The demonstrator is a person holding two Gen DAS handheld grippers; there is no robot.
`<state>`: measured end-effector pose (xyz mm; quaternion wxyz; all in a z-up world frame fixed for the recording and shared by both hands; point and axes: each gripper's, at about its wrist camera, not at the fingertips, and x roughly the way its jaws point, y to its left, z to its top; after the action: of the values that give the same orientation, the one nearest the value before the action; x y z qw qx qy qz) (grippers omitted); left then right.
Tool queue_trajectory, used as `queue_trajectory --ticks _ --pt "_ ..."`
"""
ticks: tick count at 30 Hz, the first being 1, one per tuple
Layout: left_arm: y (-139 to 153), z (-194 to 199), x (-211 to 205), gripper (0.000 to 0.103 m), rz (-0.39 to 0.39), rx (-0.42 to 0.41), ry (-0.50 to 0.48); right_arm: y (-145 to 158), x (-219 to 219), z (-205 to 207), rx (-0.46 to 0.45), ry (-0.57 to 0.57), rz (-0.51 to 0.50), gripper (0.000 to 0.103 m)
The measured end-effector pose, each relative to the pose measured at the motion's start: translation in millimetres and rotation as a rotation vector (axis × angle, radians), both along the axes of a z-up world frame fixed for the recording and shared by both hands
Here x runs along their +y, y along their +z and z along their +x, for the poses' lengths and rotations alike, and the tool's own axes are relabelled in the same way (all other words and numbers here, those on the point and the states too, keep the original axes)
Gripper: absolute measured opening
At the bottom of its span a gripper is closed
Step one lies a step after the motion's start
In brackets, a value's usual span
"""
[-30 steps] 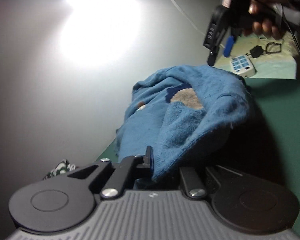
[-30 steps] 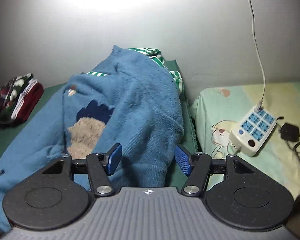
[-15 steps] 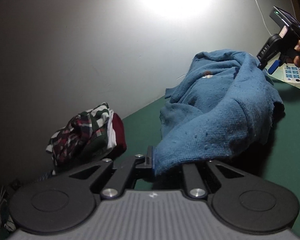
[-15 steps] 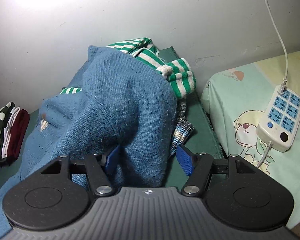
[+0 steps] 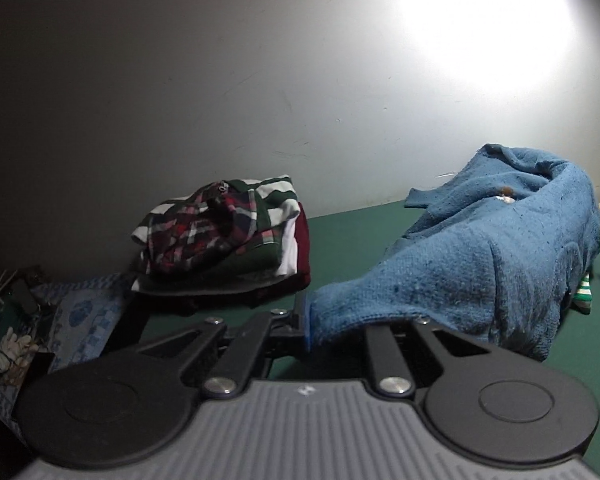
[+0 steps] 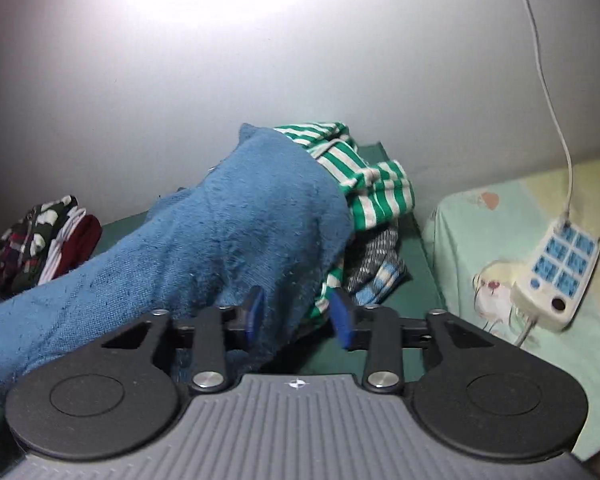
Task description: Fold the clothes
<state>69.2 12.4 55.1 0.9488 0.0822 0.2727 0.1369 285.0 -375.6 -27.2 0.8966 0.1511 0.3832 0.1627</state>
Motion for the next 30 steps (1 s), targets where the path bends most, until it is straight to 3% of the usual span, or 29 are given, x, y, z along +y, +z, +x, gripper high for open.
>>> queue_trajectory --ticks 3,10,12,13,15,20,23,26,30 --pt "-5 1 1 0.016 -0.007 0.012 0.012 -14 3 -1 0.05 -0.007 0.036 0.053" --pt "-4 3 9 0.02 -0.011 0.006 0.042 -19 36 15 0.058 0.026 0.038 0.056" --pt "-5 3 9 0.02 0.001 0.004 0.047 -18 43 20 0.066 0.044 0.057 0.036" --pt "-6 3 8 0.02 0.007 0.004 0.05 -14 47 20 0.055 0.056 0.058 0.016" --pt "-7 2 8 0.02 0.019 0.002 0.055 1 54 11 -0.012 0.067 0.012 0.012" --pt "-11 6 18 0.02 -0.01 0.018 0.111 39 64 -11 -0.197 0.123 -0.026 0.011" --pt "-21 17 21 0.02 -0.027 0.048 0.149 46 76 -2 -0.263 0.175 -0.07 0.011" --pt "-34 27 19 0.02 -0.019 0.083 0.17 32 98 20 -0.223 0.183 -0.119 0.015" --pt "-45 29 18 0.02 -0.018 0.102 0.183 22 107 18 -0.226 0.21 -0.167 0.024"
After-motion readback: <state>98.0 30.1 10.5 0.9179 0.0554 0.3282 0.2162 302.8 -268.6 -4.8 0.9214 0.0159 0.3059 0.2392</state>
